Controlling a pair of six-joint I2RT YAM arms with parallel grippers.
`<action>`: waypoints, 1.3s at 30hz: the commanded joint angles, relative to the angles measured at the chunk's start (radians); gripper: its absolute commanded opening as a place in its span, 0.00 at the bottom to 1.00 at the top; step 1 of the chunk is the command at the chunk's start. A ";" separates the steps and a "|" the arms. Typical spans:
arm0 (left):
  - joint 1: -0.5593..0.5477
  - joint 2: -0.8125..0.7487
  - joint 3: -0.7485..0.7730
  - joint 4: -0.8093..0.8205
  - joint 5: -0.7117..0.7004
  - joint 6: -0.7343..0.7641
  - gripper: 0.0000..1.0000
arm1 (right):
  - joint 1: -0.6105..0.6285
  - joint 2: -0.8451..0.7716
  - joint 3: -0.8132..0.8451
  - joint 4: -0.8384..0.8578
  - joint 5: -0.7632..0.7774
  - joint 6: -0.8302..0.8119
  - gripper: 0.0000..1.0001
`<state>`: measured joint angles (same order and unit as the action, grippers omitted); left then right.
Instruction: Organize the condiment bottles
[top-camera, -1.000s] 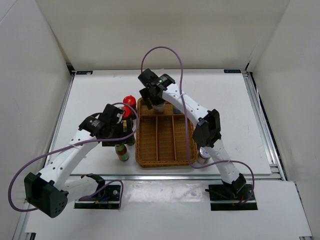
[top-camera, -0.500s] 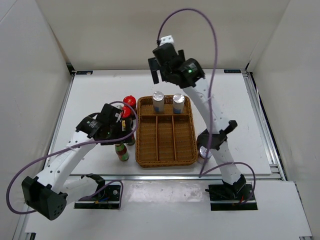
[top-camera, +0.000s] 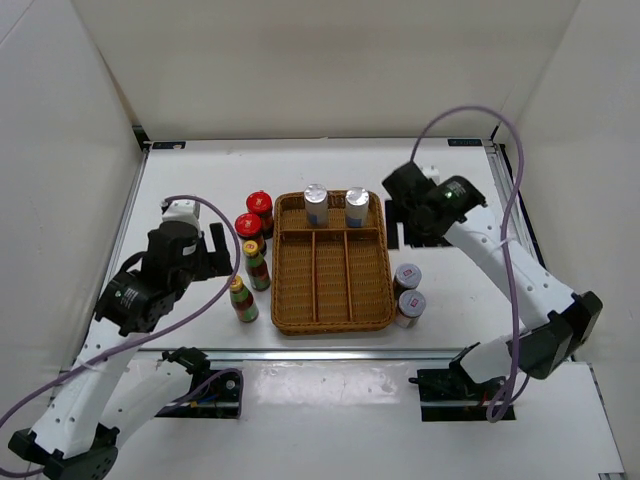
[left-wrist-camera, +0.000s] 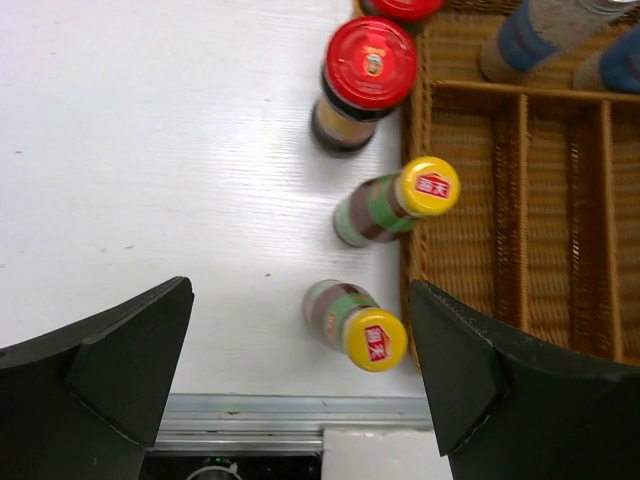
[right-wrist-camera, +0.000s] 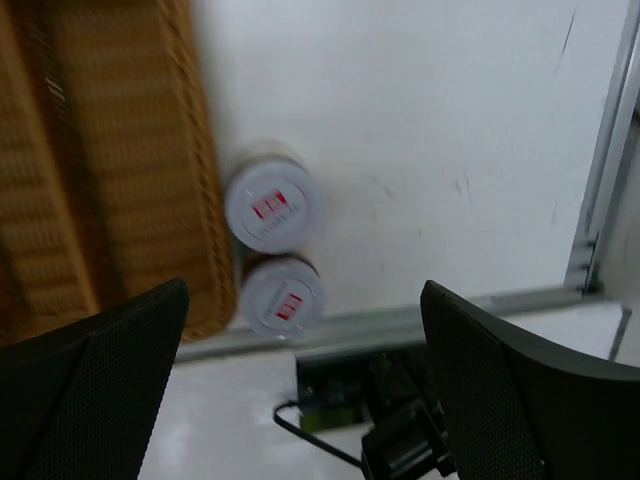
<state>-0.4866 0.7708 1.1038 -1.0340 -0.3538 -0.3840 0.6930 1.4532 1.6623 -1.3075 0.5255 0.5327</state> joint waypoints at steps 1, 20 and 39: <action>-0.003 0.015 -0.044 0.006 -0.106 0.008 0.99 | -0.049 -0.057 -0.212 0.071 -0.162 0.023 1.00; -0.003 -0.042 -0.125 0.005 -0.235 -0.066 0.99 | -0.171 0.025 -0.556 0.315 -0.337 -0.037 0.83; -0.003 -0.024 -0.125 0.005 -0.235 -0.066 0.99 | -0.211 0.034 -0.274 0.221 -0.242 -0.108 0.93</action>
<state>-0.4866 0.7456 0.9806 -1.0386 -0.5659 -0.4431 0.4911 1.4494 1.3727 -1.0496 0.2493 0.4580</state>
